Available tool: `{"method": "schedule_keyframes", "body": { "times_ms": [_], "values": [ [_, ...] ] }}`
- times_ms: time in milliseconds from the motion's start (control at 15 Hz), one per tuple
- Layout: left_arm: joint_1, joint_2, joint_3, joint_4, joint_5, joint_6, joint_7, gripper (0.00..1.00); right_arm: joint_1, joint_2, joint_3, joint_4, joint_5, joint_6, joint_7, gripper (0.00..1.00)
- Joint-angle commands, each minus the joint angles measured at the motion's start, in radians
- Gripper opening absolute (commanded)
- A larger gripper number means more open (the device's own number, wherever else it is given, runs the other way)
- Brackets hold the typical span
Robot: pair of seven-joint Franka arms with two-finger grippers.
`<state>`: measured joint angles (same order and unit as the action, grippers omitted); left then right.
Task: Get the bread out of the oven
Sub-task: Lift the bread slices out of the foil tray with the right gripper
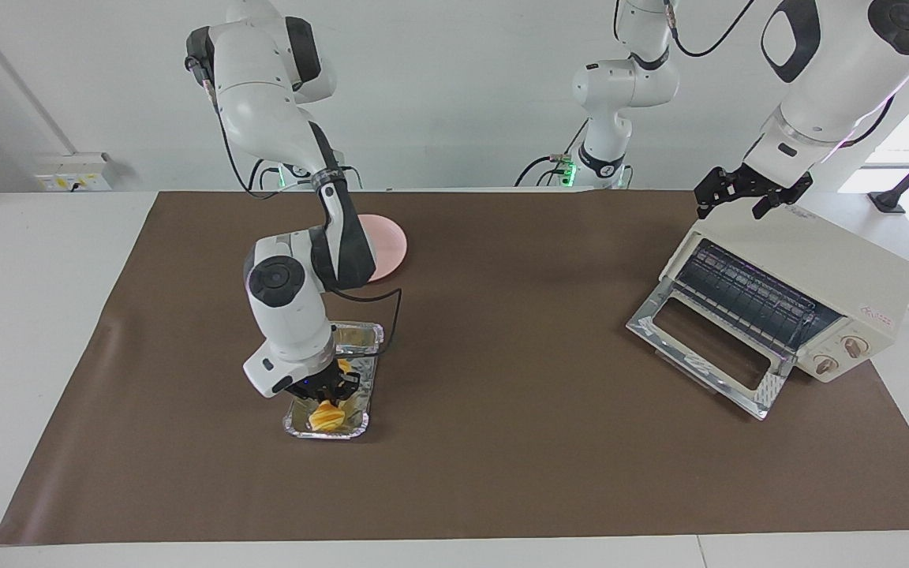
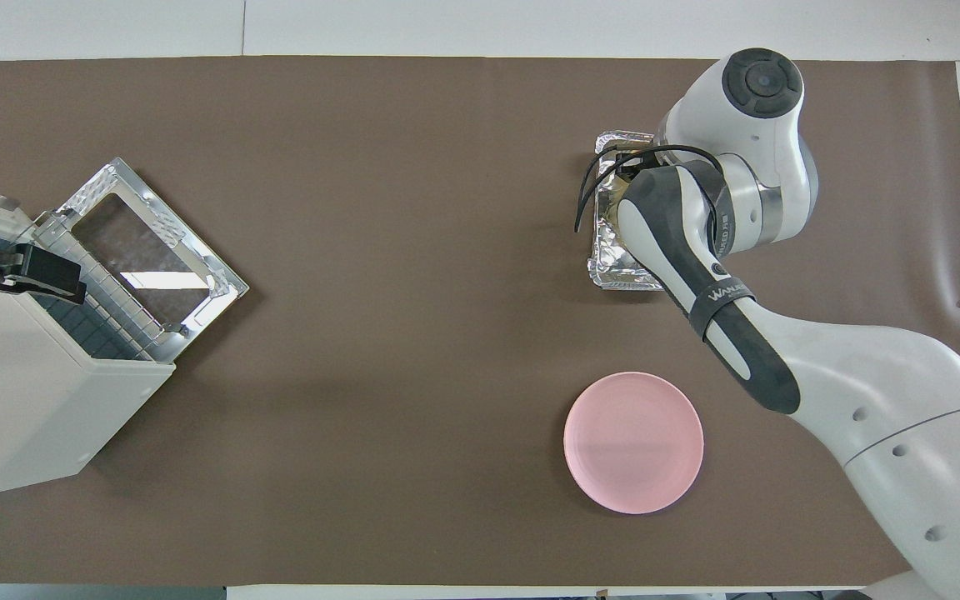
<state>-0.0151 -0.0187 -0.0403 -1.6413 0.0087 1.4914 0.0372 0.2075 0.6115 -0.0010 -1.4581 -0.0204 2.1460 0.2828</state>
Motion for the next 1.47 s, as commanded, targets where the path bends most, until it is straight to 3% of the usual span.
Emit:
{"method": "schedule_keyframes", "body": {
  "times_ms": [0, 333, 667, 933, 1133, 1400],
  "values": [
    [0.003, -0.020, 0.000, -0.012, 0.007, 0.001, -0.002, 1.00, -0.014, -0.042, 0.010, 0.001, -0.006, -0.060, -0.024, 0.00],
    [0.003, -0.020, 0.000, -0.012, 0.007, 0.001, -0.003, 1.00, 0.001, -0.091, 0.013, -0.002, 0.004, -0.135, -0.021, 0.00],
    [0.003, -0.020, 0.000, -0.012, 0.007, 0.001, -0.002, 1.00, 0.018, -0.220, 0.021, -0.011, 0.008, -0.317, -0.010, 0.00],
    [0.003, -0.020, -0.001, -0.012, 0.007, 0.001, -0.002, 1.00, 0.045, -0.312, 0.021, -0.048, 0.103, -0.472, 0.015, 0.00],
    [0.003, -0.020, 0.000, -0.012, 0.007, 0.001, -0.002, 1.00, 0.108, -0.407, 0.021, -0.222, 0.105, -0.448, 0.047, 0.00],
    [0.003, -0.020, 0.000, -0.012, 0.007, 0.001, -0.002, 1.00, 0.190, -0.533, 0.021, -0.543, 0.103, -0.197, 0.119, 0.00]
  ]
}}
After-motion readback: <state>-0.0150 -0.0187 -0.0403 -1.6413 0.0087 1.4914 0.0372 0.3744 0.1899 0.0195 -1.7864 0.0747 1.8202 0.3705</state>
